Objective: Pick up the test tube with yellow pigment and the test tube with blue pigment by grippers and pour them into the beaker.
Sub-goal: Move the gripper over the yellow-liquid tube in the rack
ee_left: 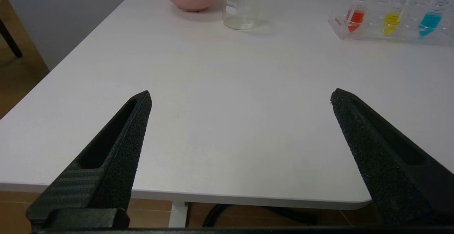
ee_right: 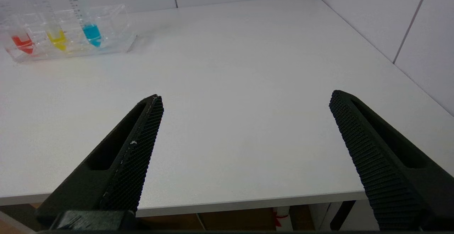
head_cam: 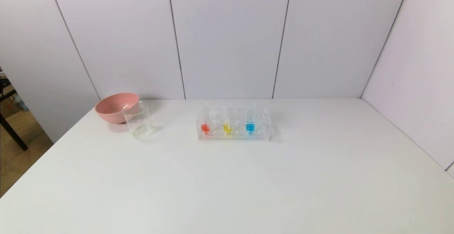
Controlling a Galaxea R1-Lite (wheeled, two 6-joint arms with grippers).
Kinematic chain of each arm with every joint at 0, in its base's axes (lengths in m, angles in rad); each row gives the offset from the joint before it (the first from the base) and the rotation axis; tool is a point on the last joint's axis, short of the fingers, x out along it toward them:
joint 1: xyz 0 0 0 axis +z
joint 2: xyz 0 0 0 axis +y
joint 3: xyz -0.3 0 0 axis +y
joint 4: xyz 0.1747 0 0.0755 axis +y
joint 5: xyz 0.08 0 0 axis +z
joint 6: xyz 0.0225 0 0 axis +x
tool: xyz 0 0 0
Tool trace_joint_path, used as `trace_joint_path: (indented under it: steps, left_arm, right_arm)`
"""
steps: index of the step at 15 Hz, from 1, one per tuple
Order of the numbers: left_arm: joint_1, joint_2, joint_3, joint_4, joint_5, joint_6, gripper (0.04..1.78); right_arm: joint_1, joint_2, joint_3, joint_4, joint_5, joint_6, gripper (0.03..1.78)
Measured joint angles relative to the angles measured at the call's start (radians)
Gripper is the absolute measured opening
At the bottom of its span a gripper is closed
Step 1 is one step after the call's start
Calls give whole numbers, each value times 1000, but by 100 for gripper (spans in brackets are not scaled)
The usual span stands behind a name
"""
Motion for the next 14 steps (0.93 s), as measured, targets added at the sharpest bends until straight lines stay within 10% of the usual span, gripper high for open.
trace_joint_path:
  steps: [14]
  left_arm:
    - [-1, 27, -186, 101, -28, 26, 176]
  right_arm:
    - [0, 0, 0, 0, 0, 0, 171]
